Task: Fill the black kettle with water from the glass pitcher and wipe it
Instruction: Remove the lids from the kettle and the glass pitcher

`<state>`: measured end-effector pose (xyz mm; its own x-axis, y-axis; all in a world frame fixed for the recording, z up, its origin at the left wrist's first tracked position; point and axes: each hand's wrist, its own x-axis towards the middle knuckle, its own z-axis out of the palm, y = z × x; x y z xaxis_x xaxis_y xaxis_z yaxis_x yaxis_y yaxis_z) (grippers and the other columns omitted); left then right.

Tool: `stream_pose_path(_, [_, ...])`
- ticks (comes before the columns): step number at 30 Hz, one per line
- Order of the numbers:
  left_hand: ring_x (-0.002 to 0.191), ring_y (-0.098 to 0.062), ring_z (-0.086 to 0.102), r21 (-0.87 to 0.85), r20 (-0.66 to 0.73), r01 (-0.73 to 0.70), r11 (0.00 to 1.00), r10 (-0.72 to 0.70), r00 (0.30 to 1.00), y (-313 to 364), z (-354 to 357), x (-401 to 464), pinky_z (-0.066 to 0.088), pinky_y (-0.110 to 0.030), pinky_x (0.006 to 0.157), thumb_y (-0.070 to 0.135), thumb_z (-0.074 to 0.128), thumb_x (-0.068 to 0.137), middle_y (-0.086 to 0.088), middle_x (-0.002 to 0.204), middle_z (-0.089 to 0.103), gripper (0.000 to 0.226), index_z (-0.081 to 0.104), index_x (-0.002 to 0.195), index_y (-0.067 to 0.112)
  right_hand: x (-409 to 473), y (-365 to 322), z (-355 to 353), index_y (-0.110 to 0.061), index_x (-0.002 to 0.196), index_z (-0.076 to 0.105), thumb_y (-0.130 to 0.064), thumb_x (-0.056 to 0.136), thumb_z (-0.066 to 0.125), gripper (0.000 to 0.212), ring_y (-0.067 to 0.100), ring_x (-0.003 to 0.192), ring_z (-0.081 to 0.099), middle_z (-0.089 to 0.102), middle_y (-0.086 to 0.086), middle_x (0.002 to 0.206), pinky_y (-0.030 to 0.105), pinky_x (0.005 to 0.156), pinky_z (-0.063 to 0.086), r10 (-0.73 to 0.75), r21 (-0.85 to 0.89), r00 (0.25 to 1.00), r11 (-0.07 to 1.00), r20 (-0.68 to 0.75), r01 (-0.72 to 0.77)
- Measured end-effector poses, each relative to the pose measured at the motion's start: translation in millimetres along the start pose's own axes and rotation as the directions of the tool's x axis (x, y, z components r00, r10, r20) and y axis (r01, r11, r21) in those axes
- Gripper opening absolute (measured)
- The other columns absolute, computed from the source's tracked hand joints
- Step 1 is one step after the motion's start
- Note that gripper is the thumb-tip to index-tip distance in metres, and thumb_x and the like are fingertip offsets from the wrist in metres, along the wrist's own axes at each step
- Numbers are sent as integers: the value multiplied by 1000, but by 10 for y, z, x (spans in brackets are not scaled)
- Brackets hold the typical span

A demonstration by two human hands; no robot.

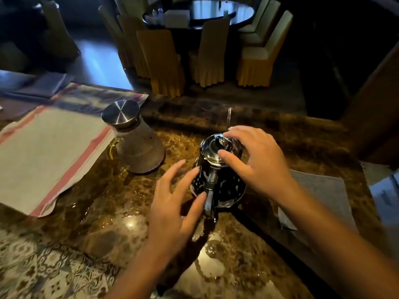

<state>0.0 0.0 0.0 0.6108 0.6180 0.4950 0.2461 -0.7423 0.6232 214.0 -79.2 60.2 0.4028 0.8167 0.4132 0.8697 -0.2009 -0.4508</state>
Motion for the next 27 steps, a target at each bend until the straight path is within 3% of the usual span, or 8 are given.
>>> stream_pose_path(5, [121, -2, 61, -124, 113, 25, 992, -11, 993, 38, 101, -50, 49, -17, 100, 39, 60, 100, 10, 132, 63, 47, 54, 144, 25, 51, -26, 134, -24, 118, 71, -49, 96, 62, 35, 14, 115, 62, 71, -9, 119, 32, 100, 38, 33, -1, 998, 999, -59, -33])
stream_pose_path(9, [96, 9, 68, -242, 139, 139, 960, -108, 984, 97, 75, -34, 50, -7, 81, 37, 59, 100, 33, 102, 68, 41, 54, 141, 32, 118, 11, 146, -21, 96, 76, -45, 98, 63, 27, 13, 101, 65, 72, -9, 106, 37, 87, 53, 63, 42, 990, 997, -127, -58])
stream_pose_path(14, [104, -2, 71, -359, 245, 246, 900, -164, 956, 82, 89, -9, 54, -15, 86, 33, 57, 99, 18, 110, 72, 42, 54, 141, 30, 163, -15, 153, -22, 93, 75, -49, 95, 68, 28, 10, 96, 64, 68, -10, 107, 37, 79, 56, 99, 68, 988, 993, -116, -92])
stream_pose_path(18, [108, -3, 72, -378, 277, 247, 892, -145, 950, 49, 144, -34, 58, -24, 90, 32, 52, 106, 14, 115, 74, 40, 47, 145, 28, 194, -59, 139, -25, 86, 76, -49, 94, 69, 26, 7, 83, 65, 69, -12, 99, 31, 70, 52, 103, 10, 986, 995, -134, -102])
stream_pose_path(22, [101, -12, 75, -420, 281, 237, 876, -123, 952, 27, 193, -42, 61, -33, 88, 34, 47, 104, 12, 110, 74, 41, 44, 145, 33, 259, -40, 85, -26, 80, 76, -47, 96, 66, 29, 5, 72, 61, 71, -13, 86, 30, 65, 48, 135, 42, 974, 991, -184, -129])
stream_pose_path(27, [95, -19, 75, -452, 259, 225, 863, -115, 959, 11, 250, -64, 61, -40, 86, 34, 46, 104, 6, 103, 73, 40, 42, 144, 38, 243, -35, 103, -30, 79, 79, -52, 93, 63, 30, 4, 74, 64, 74, -14, 85, 31, 65, 51, 118, 21, 978, 993, -172, -116])
